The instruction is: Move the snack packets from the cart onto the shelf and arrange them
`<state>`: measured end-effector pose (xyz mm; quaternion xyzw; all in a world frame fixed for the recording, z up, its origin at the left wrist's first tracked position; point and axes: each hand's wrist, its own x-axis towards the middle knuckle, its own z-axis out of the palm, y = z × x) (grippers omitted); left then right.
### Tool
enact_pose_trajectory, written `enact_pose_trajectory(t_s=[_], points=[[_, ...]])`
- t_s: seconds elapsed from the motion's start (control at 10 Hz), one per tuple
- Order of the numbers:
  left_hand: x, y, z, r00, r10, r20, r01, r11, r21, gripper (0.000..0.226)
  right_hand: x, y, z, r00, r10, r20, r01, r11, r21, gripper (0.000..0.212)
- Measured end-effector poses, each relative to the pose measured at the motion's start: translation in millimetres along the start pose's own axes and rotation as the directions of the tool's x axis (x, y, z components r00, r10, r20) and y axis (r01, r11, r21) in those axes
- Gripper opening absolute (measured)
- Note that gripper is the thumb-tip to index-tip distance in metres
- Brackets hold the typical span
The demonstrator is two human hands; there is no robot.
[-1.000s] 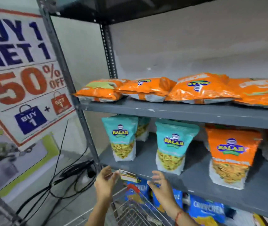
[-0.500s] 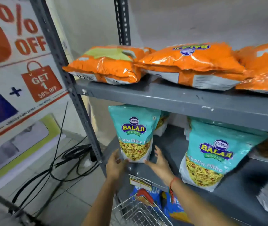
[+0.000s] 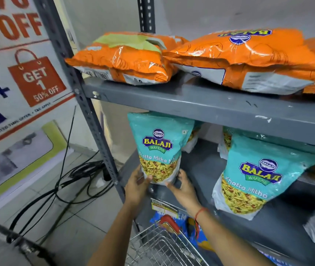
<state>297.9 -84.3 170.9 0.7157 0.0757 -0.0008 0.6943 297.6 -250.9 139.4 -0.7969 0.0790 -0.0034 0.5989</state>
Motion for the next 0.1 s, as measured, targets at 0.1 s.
enact_pose_trajectory(t_s=[0.1], points=[[-15.6,6.9,1.6,0.999,0.039,-0.036,-0.038,0.999,0.039,0.056,-16.8,-2.0,-2.5,0.999,0.010,-0.048,-0.008,1.000,0.024,0.084]])
